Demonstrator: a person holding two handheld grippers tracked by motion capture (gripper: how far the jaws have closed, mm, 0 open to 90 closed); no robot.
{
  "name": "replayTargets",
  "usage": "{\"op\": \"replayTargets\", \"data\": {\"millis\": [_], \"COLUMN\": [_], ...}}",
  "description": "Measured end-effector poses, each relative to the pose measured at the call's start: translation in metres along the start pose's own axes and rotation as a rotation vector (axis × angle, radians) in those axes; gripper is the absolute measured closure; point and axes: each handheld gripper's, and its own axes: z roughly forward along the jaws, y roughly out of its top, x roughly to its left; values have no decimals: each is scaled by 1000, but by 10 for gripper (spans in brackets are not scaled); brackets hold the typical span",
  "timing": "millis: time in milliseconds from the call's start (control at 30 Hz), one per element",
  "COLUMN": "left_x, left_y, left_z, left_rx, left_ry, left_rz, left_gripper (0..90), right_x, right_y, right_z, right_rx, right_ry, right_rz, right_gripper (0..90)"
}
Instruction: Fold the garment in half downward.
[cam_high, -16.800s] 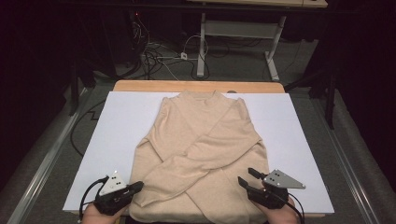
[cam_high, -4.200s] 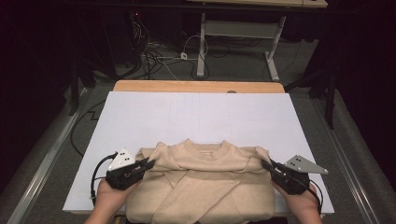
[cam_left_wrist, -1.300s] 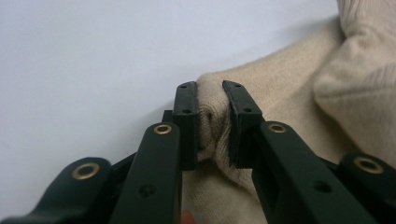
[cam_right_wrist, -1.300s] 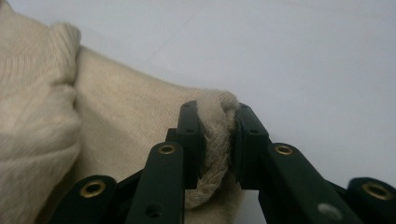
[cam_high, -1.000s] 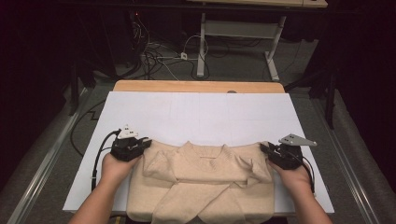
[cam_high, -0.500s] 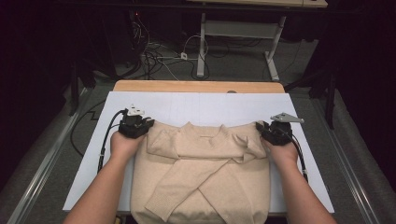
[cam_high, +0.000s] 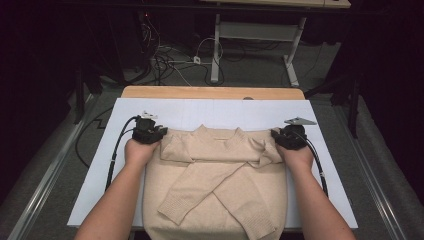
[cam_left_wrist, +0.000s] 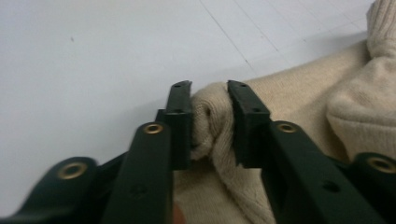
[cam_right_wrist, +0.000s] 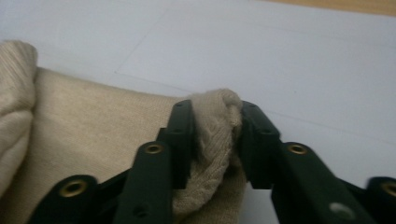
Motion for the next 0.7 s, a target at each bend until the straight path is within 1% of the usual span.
{"op": "replayTargets", "data": {"millis": [33, 67, 133, 200, 233, 300, 333, 400, 433, 467, 567, 600, 633, 700], "left_x": [1, 1, -1, -5, -7, -13, -16, -22, -24, -27, -35, -38, -40, -45], "left_y": [-1, -2, -5, -8, -10, -15, -18, -25, -28, -31, -40, -42, -43, -44], "left_z": [-2, -6, -16, -26, -32, -42, -47, -55, -58, -60, -66, -68, -70, -74], "left_rx": [2, -1, -16, -29, -33, -51, -62, -73, -78, -78, -81, -91, -96, -106], "left_ry": [-11, -10, 2, 2, -4, -9, -20, -37, -45, -52, -74, -84, -97, -112], "left_rz": [-13, -18, -8, 2, 12, 26, 29, 38, 39, 41, 54, 53, 51, 57], "left_gripper": [650, 604, 542, 535, 535, 535, 535, 534, 533, 498, 496, 493, 472, 469], "right_x": [-1, -1, 0, 0, 1, 4, 6, 11, 14, 17, 22, 24, 25, 27], "right_y": [-1, -2, -1, -2, -2, -4, -6, -11, -14, -16, -22, -23, -24, -26], "right_z": [0, -1, -8, -19, -25, -36, -41, -51, -55, -60, -74, -78, -83, -94], "right_rx": [5, 6, -3, -24, -27, -40, -41, -49, -52, -52, -68, -75, -85, -101], "right_ry": [-2, -4, 1, 10, 17, 23, 36, 43, 48, 51, 61, 64, 68, 73], "right_rz": [5, 6, 0, 6, 2, -12, -17, -37, -50, -53, -66, -67, -72, -74], "right_gripper": [637, 601, 549, 542, 542, 544, 545, 545, 545, 545, 545, 545, 545, 545]}}
